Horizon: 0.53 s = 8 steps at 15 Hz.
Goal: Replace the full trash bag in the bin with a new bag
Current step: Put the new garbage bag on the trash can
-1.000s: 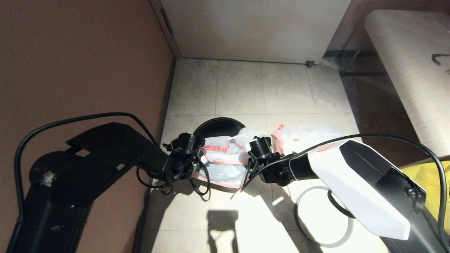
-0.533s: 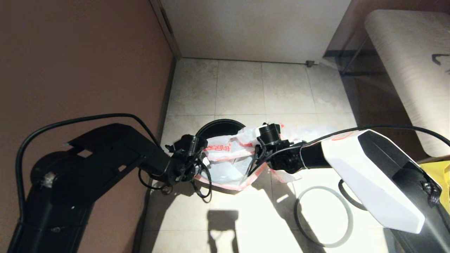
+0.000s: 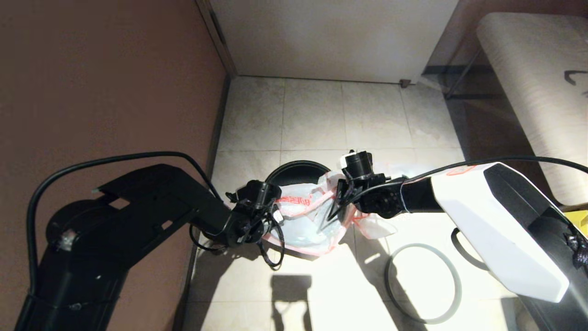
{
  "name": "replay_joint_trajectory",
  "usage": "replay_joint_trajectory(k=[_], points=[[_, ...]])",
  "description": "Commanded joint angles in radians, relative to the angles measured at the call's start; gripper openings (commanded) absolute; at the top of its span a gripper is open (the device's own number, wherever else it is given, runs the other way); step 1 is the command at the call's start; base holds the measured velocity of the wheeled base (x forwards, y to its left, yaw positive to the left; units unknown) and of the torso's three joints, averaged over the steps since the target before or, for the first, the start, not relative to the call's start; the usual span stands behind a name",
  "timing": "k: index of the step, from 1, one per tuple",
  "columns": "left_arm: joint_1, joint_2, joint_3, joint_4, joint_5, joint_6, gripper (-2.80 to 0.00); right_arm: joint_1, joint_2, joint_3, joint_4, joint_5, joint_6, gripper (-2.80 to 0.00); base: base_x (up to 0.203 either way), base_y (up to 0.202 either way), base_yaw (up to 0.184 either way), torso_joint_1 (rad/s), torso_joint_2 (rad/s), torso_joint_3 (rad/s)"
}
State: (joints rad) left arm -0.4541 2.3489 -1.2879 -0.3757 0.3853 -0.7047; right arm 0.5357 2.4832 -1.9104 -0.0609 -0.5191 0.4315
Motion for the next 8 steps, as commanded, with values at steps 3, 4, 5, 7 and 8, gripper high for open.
replay_joint_trajectory(k=[3, 4, 5, 7, 8], points=[[-0.025, -0.002, 0.015, -0.008, 0.003, -0.002, -2.80, -0.007, 0.009, -0.024, 0.000, -0.003, 0.003, -2.80, 0.000, 0.000, 0.000, 0.000, 0.00, 0.000], [-0.031, -0.002, 0.018, -0.009, 0.003, -0.002, -2.80, -0.009, 0.019, -0.038, 0.000, -0.005, 0.003, -2.80, 0.000, 0.000, 0.000, 0.000, 0.00, 0.000], [-0.033, 0.001, 0.021, -0.009, 0.003, -0.001, -2.80, -0.014, 0.029, -0.054, -0.001, -0.007, 0.003, -2.80, 0.000, 0.000, 0.000, 0.000, 0.00, 0.000], [-0.042, 0.003, 0.027, -0.009, 0.002, 0.002, -2.80, -0.020, 0.031, -0.058, -0.005, -0.008, 0.004, -2.80, 0.000, 0.000, 0.000, 0.000, 0.00, 0.000], [-0.053, 0.004, 0.036, -0.011, 0.002, 0.015, -2.80, -0.022, 0.031, -0.057, -0.025, -0.009, 0.004, -2.80, 0.000, 0.000, 0.000, 0.000, 0.00, 0.000]])
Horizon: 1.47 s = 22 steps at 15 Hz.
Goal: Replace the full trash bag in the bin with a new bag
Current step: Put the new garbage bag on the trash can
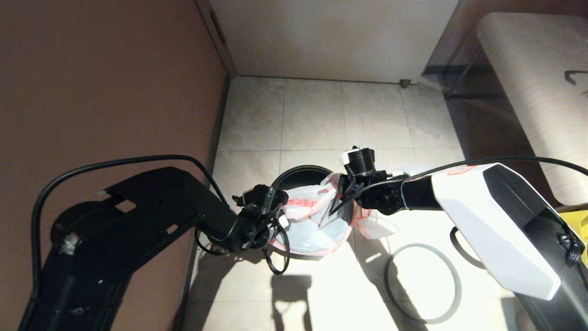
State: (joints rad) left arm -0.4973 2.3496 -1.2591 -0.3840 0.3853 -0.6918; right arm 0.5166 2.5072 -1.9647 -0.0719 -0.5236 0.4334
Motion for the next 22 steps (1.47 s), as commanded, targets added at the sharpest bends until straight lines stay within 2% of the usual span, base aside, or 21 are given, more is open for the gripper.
replay_joint_trajectory(k=[1, 2, 4, 6, 8, 12, 14, 18, 22], points=[[-0.020, 0.004, 0.014, -0.006, 0.001, 0.009, -2.80, -0.008, 0.005, 0.000, -0.033, -0.004, 0.002, -2.80, 0.000, 0.000, 0.000, 0.000, 0.00, 0.000], [-0.027, 0.002, 0.027, -0.023, 0.001, 0.013, -2.80, -0.010, -0.004, 0.004, -0.034, -0.003, 0.004, -2.80, 0.000, 0.000, 0.000, 0.000, 0.00, 0.000], [-0.040, -0.001, 0.071, -0.092, -0.012, 0.060, -2.80, -0.019, -0.028, 0.022, -0.033, -0.001, 0.005, -2.80, 0.000, 0.000, 0.000, 0.000, 0.00, 0.000], [-0.054, -0.005, 0.122, -0.186, -0.037, 0.105, -2.80, -0.019, -0.068, 0.076, -0.033, 0.006, 0.022, -2.80, 0.000, 0.000, 0.000, 0.000, 0.00, 0.000], [-0.066, -0.006, 0.148, -0.223, -0.039, 0.136, -2.80, -0.018, -0.093, 0.127, -0.035, 0.020, 0.051, -2.80, 0.000, 0.000, 0.000, 0.000, 0.00, 0.000], [-0.079, -0.008, 0.185, -0.264, -0.041, 0.170, -2.80, -0.015, -0.098, 0.126, -0.038, 0.030, 0.064, -2.80, 0.000, 0.000, 0.000, 0.000, 0.00, 0.000], [-0.089, -0.001, 0.224, -0.361, -0.043, 0.218, -2.80, -0.018, -0.113, 0.125, -0.037, 0.042, 0.065, -2.80, 0.000, 0.000, 0.000, 0.000, 0.00, 0.000], [-0.089, 0.014, 0.221, -0.377, -0.040, 0.227, -2.80, -0.009, -0.145, 0.144, -0.033, 0.054, 0.067, -2.80, 0.000, 0.000, 0.000, 0.000, 0.00, 0.000], [-0.083, 0.023, 0.205, -0.376, -0.039, 0.225, -2.80, 0.009, -0.275, 0.242, -0.029, 0.088, 0.066, -2.80, 0.000, 0.000, 0.000, 0.000, 0.00, 0.000]])
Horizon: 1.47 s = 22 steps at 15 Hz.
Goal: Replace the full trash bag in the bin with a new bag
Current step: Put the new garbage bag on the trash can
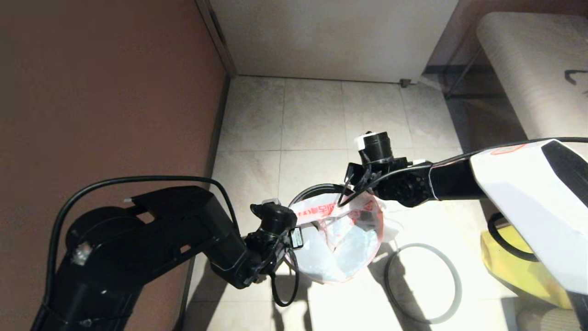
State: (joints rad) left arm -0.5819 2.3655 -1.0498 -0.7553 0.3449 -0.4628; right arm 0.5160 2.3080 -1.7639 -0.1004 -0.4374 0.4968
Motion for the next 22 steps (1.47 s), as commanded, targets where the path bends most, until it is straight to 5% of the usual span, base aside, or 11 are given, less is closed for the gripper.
replay_joint_trajectory(k=[1, 4, 7, 14, 18, 22], points=[[0.005, 0.008, -0.006, -0.006, 0.002, -0.004, -2.80, 0.025, -0.114, 0.101, 0.000, 0.019, 0.004, -2.80, 0.000, 0.000, 0.000, 0.000, 0.00, 0.000], [0.008, 0.014, -0.011, -0.006, -0.004, -0.006, -2.80, 0.119, -0.160, 0.293, -0.007, 0.101, 0.007, -2.80, 0.000, 0.000, 0.000, 0.000, 0.00, 0.000], [0.016, 0.027, -0.022, -0.005, -0.009, -0.007, -2.80, 0.200, -0.154, 0.313, 0.000, 0.130, 0.036, -2.80, 0.000, 0.000, 0.000, 0.000, 0.00, 0.000], [0.027, 0.028, -0.021, -0.005, -0.030, -0.009, -2.80, 0.161, -0.107, 0.387, 0.007, 0.282, 0.007, -2.80, 0.000, 0.000, 0.000, 0.000, 0.00, 0.000], [0.025, 0.026, -0.013, -0.006, -0.063, -0.011, -2.80, 0.090, -0.005, 0.301, -0.062, 0.366, -0.119, -2.80, 0.000, 0.000, 0.000, 0.000, 0.00, 0.000], [0.025, 0.029, -0.013, -0.007, -0.063, -0.011, -2.80, 0.070, 0.047, 0.078, -0.001, 0.365, -0.136, -2.80, 0.000, 0.000, 0.000, 0.000, 0.00, 0.000]])
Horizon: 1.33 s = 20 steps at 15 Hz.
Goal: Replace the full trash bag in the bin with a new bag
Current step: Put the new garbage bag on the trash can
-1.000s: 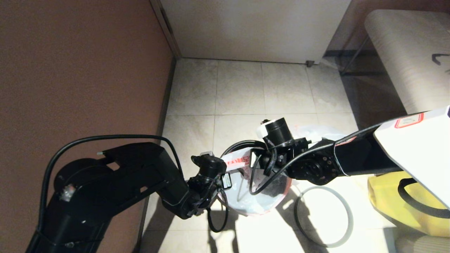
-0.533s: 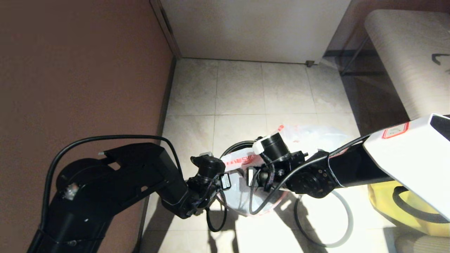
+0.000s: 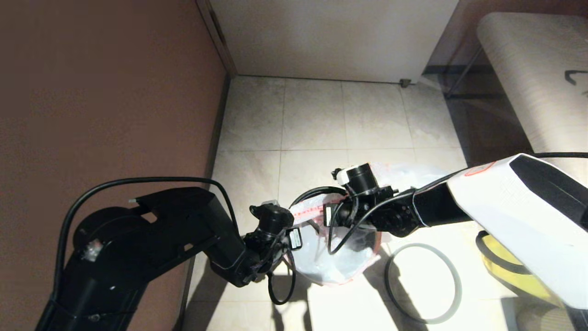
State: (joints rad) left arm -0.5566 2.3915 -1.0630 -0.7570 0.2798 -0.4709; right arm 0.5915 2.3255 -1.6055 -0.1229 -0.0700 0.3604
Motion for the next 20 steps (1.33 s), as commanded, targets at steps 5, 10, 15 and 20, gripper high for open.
replay_joint_trajectory(k=[5, 10, 15, 20], points=[[-0.002, 0.012, 0.001, -0.036, 0.015, 0.001, -2.80, -0.021, 0.087, -0.277, 0.082, -0.026, -0.003, -2.80, 0.000, 0.000, 0.000, 0.000, 0.00, 0.000], [0.000, 0.025, 0.012, -0.088, 0.039, 0.006, -2.80, -0.044, 0.219, -0.381, 0.120, -0.051, -0.066, -2.80, 0.000, 0.000, 0.000, 0.000, 0.00, 0.000], [0.003, 0.031, 0.009, -0.088, 0.039, 0.009, -2.80, -0.044, 0.100, -0.346, 0.117, -0.053, -0.043, -2.80, 0.000, 0.000, 0.000, 0.000, 0.00, 0.000], [0.003, 0.018, 0.039, -0.120, 0.020, 0.007, -2.80, -0.005, 0.071, -0.141, 0.105, 0.033, -0.002, -2.80, 0.000, 0.000, 0.000, 0.000, 0.00, 0.000]])
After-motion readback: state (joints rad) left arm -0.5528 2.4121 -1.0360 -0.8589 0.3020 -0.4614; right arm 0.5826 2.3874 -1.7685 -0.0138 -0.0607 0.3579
